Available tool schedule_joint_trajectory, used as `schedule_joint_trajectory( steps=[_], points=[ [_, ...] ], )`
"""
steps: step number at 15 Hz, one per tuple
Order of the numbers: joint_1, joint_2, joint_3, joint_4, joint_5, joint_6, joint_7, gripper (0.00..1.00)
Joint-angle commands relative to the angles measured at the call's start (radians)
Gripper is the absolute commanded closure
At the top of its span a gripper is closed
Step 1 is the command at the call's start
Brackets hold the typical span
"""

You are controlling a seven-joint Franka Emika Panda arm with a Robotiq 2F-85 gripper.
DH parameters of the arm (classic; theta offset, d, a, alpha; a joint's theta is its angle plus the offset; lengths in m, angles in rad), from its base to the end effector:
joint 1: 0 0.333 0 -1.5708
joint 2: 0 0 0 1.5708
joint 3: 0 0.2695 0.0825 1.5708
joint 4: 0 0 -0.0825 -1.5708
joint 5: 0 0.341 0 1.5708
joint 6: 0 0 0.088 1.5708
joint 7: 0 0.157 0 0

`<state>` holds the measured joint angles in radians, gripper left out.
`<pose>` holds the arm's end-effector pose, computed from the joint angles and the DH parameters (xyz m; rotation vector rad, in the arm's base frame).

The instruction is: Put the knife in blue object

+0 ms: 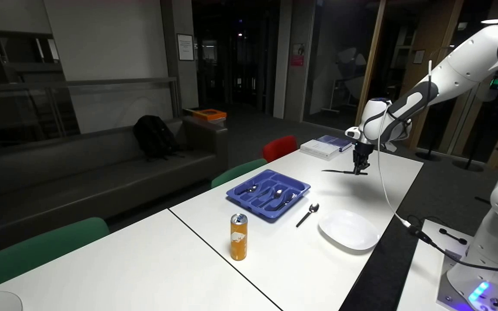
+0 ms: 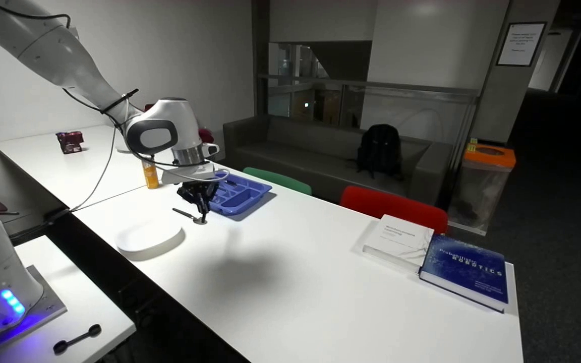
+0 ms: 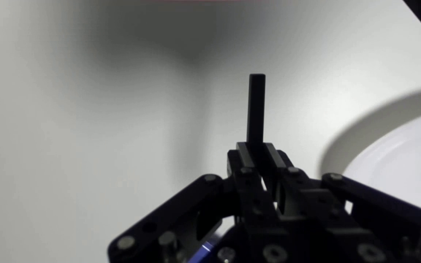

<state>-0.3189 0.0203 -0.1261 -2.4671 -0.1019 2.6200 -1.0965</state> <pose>0.4231 -0.2022 0.2365 2.8042 1.0823 0.0811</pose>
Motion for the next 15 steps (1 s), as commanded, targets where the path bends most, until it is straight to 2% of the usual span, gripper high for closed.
schedule_joint_trajectory(
  steps=[1,3,5,6,7,12,13,15],
  points=[
    [0.044,-0.03,-0.031,0.055,0.17,-0.176,0.027,0.97],
    [0.052,-0.016,-0.039,0.077,0.249,-0.222,0.063,0.97],
    [0.055,-0.005,-0.047,0.074,0.319,-0.218,0.098,0.97],
    [0.059,-0.009,-0.045,0.062,0.265,-0.196,0.064,0.97],
    [0.06,-0.006,-0.047,0.061,0.27,-0.196,0.066,0.88],
    [0.065,-0.004,-0.049,0.06,0.269,-0.196,0.066,0.88],
    [0.065,-0.004,-0.049,0.06,0.269,-0.196,0.066,0.97],
    [0.067,0.011,-0.045,0.068,0.346,-0.18,0.071,0.97]
  ],
)
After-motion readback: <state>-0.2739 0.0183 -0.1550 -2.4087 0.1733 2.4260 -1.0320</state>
